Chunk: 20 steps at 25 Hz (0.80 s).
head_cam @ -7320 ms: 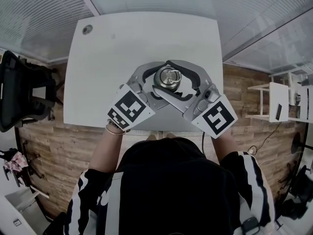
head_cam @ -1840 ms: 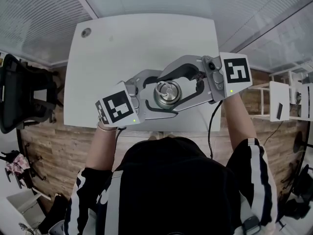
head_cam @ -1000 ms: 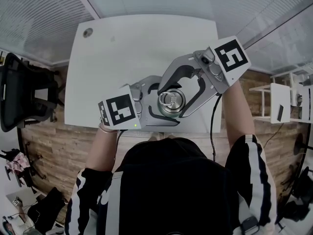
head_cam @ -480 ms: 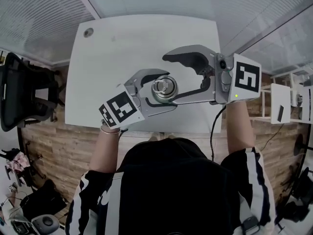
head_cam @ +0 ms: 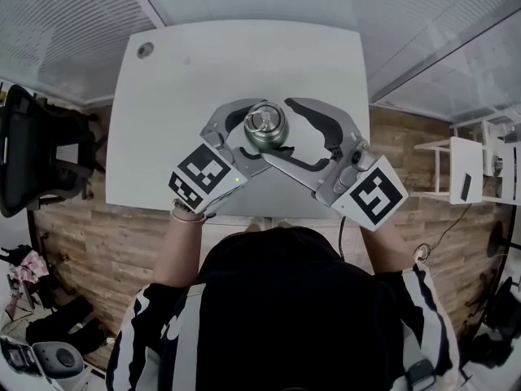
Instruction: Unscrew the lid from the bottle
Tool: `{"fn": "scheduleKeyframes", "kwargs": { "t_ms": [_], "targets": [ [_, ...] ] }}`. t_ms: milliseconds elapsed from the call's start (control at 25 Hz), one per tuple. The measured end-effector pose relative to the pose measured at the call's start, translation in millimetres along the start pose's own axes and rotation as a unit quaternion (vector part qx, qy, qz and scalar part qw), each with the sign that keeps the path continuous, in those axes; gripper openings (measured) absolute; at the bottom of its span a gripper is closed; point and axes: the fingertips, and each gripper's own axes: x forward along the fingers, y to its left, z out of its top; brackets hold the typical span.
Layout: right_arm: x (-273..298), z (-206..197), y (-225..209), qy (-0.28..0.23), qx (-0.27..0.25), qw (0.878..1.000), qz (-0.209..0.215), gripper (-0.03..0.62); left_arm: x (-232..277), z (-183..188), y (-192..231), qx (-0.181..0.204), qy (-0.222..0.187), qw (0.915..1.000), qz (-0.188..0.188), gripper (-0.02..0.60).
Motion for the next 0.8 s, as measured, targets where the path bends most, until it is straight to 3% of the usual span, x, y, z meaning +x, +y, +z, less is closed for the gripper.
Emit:
{"fn": "scheduleKeyframes", "kwargs": {
  "t_ms": [240,440,640,800],
  "targets": [
    [9.7,-0.5,-4.6,0.012,-0.029,0.998,-0.049,0.276,0.8,7.1,1.1,-0.005,-0.006,0.9998,0.019,0.385],
    [12.1,-2.8,-3.7,0.013,-0.027,0.998,-0.059,0.262,0.7,12.5,-3.7,-0.002,-0.012,0.9998,0.018,0.385],
    [10.9,-1.6,-2.4,0.007,-0.001,0.999,-0.034,0.244,-0.5,13.8,-5.7,-0.001,-0.011,0.9999,0.007,0.385],
    [7.8,-0.1,4.9,0.007,0.015,0.999,0.031,0.242,-4.0,14.9,-14.9,0.01,-0.011,0.9994,-0.03,0.385]
  ]
}}
